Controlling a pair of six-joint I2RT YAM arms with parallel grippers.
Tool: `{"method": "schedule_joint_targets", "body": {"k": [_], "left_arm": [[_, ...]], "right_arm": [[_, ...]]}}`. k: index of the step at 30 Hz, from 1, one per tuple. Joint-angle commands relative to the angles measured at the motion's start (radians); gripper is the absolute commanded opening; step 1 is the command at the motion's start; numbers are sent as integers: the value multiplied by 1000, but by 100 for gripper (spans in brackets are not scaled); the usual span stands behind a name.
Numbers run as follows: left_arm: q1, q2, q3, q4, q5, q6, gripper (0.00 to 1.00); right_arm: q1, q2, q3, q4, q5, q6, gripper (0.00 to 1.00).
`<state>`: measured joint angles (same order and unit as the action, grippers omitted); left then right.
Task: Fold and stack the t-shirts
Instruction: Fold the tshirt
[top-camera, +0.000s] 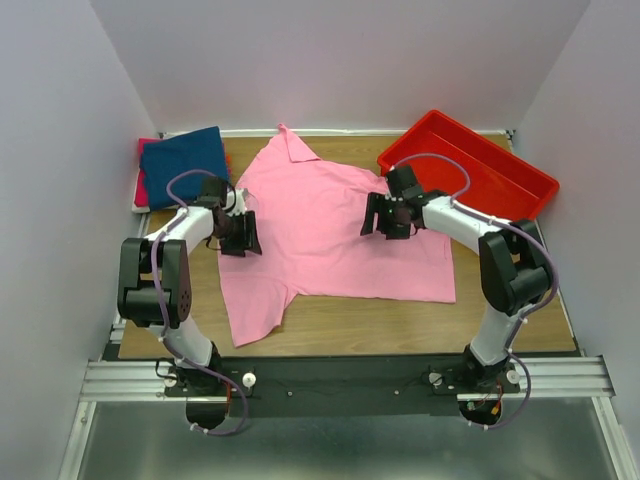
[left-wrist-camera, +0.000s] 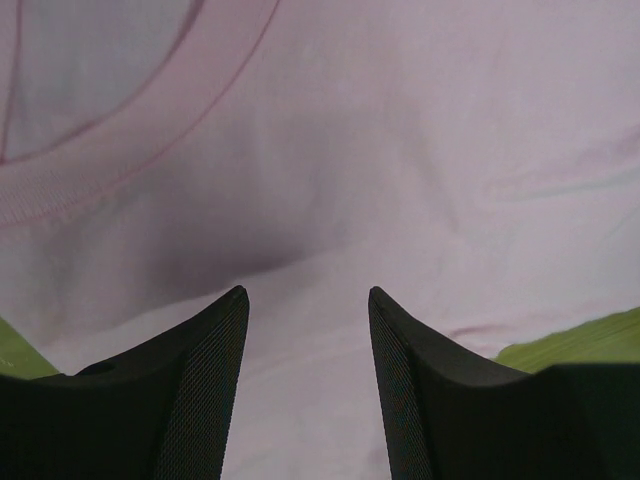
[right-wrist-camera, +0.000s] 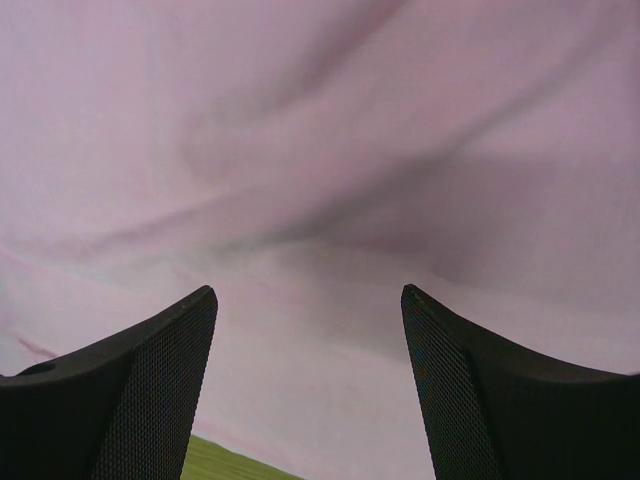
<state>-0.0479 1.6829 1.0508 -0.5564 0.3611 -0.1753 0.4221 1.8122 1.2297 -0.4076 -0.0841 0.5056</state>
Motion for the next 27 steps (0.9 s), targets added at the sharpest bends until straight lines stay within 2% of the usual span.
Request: {"method": "schedule_joint_targets", "body": {"k": [1, 6, 12, 27], "left_arm": [[0, -51, -66, 9, -50, 19, 59], [6, -5, -71, 21, -91, 37, 60], [23, 109, 31, 24, -122, 39, 60], [31, 389, 425, -20, -79, 68, 60]], "right_arm": [[1, -24, -53, -14, 15, 62, 81], [1, -1, -79, -14, 50, 74, 81], [1, 65, -52, -16, 64, 74, 81], [-45, 246, 187, -51, 66, 51, 82]]}}
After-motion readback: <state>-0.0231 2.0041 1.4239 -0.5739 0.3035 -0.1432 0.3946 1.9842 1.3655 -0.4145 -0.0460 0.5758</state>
